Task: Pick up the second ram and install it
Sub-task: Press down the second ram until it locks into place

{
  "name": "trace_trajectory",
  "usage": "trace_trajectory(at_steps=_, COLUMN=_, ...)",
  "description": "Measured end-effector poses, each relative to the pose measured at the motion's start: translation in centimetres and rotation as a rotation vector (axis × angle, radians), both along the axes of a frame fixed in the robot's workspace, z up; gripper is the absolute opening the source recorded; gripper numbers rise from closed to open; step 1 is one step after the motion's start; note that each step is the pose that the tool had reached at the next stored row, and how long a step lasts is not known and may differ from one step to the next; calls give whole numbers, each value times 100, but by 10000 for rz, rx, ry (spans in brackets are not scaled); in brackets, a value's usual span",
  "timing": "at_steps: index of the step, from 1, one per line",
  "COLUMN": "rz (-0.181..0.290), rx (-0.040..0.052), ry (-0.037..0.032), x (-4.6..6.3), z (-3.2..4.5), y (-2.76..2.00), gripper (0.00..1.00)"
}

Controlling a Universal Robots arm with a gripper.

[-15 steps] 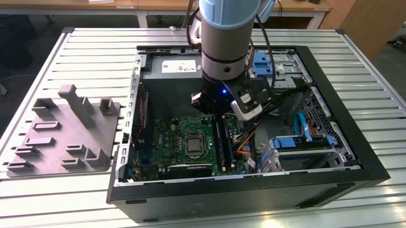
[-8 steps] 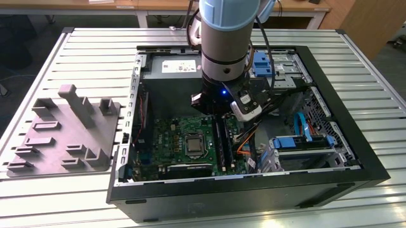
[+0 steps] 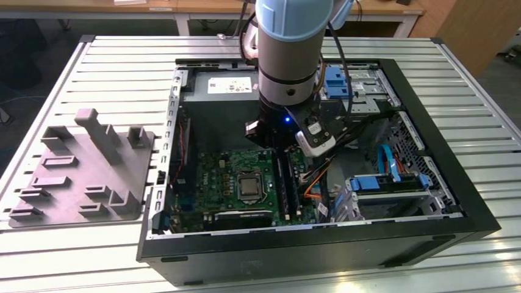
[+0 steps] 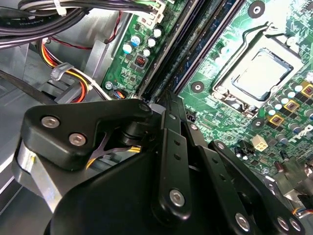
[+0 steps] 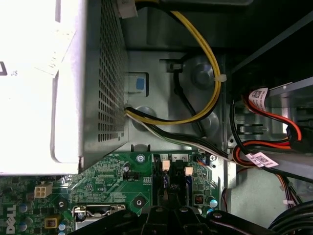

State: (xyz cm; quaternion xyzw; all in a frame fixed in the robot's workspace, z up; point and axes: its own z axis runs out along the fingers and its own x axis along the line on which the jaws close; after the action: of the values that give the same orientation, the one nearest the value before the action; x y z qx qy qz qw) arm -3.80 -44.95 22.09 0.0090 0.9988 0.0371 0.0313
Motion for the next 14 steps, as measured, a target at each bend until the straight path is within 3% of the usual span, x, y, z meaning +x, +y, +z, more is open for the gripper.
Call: trace_trajectory(at_steps=14, rz=0, rx=-1, ry=1, x=0, z=-31, y=0, gripper=10)
